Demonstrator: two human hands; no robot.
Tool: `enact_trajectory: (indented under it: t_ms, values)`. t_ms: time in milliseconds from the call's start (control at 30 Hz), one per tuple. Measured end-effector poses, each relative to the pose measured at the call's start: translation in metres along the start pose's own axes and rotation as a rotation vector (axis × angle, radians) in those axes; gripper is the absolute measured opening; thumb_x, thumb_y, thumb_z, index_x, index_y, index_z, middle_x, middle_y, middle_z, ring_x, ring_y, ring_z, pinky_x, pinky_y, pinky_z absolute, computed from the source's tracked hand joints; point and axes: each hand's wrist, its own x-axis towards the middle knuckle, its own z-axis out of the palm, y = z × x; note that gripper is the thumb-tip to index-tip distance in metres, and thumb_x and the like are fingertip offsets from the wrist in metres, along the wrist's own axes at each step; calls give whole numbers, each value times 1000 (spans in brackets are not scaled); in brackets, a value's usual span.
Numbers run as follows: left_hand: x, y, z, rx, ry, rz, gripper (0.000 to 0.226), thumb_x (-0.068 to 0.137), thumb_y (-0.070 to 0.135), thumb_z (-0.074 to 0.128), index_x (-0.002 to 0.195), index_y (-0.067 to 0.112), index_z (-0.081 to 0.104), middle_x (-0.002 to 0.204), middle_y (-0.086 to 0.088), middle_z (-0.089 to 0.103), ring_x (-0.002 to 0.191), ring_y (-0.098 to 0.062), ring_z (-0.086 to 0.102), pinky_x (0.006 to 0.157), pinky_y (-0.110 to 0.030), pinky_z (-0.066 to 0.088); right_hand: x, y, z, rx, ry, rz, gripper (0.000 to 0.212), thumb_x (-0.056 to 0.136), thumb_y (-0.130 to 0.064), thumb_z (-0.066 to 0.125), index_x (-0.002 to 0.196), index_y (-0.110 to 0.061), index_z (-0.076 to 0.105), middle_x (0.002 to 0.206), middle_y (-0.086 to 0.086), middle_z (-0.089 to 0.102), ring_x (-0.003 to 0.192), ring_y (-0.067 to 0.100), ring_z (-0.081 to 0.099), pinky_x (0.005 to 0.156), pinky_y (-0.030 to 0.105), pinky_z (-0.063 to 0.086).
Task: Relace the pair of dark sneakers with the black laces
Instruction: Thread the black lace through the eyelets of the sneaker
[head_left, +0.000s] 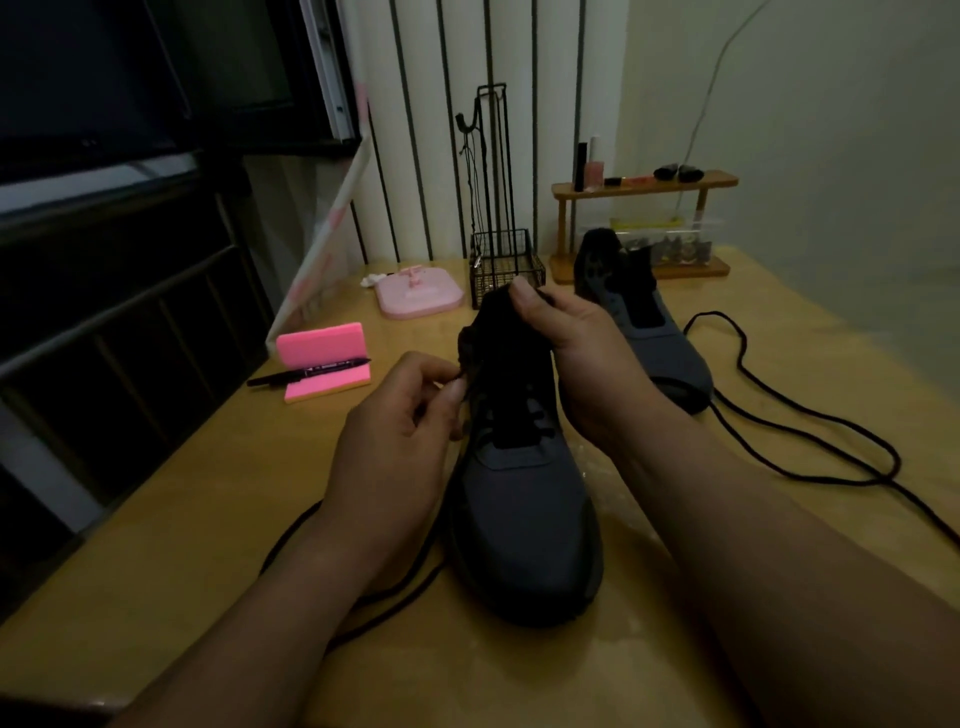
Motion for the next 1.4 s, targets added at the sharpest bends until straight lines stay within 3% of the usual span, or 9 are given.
enact_trajectory:
  t_ms: [133,333,567,733,833,1000,1133,1267,1400]
  values:
    - [0,7,-1,148,-86,54,13,107,31,56,97,33,64,90,12,71,85,-9,68,74,-48,57,-2,-2,-1,30,-23,-8,30,104,-27,61,116,-1,72,98,7,77,91,18,76,74,25,59]
    - [8,12,-8,378,-174,135,14,105,35,50,92,38,52,88,16,61,81,-5,58,68,-42,51,-3,-2,-1,68,-39,-1,27,104,-27,62,115,-4,72,98,7,77,92,18,75,75,25,58]
    - [8,9,-10,349,-218,112,16,107,32,51,91,37,53,87,16,62,82,-6,59,68,-42,52,-1,0,-3,67,-44,5,28,103,-28,63,116,-5,73,100,9,77,94,21,75,77,29,60]
    - [16,11,-9,270,-243,118,16,107,28,54,93,34,58,87,13,65,84,-8,61,70,-39,52,0,2,-4,41,-40,-1,28,102,-30,64,115,-6,73,106,14,76,99,26,74,91,41,59]
    - [22,10,-11,242,-293,122,16,106,24,56,92,30,60,86,9,66,84,-12,62,73,-38,52,0,3,-4,47,-39,-4,32,102,-29,64,116,-1,72,105,16,75,97,28,73,90,41,58]
    - [25,9,-13,200,-309,103,17,105,21,59,92,32,63,83,13,66,78,-5,62,67,-21,47,0,3,-3,27,-46,-8,35,102,-30,64,116,2,70,104,16,73,95,28,72,89,42,58]
    - [22,9,-7,192,-205,80,13,104,22,62,95,32,61,83,7,69,83,-11,67,76,-42,56,-1,3,-3,9,-48,-7,32,103,-32,65,111,-1,71,103,18,74,96,31,72,91,45,57]
    - [20,10,-4,106,-142,-12,13,102,22,66,91,28,63,77,7,67,68,-3,61,62,-25,48,0,5,-3,-10,-32,-11,42,102,-34,66,116,5,67,117,31,70,111,46,69,100,55,54]
    - [16,12,1,-8,-85,-118,9,101,19,67,92,18,66,67,11,62,58,1,53,52,-13,42,0,5,-3,-11,-32,-3,41,101,-34,67,116,5,67,117,31,69,111,48,68,99,57,55]
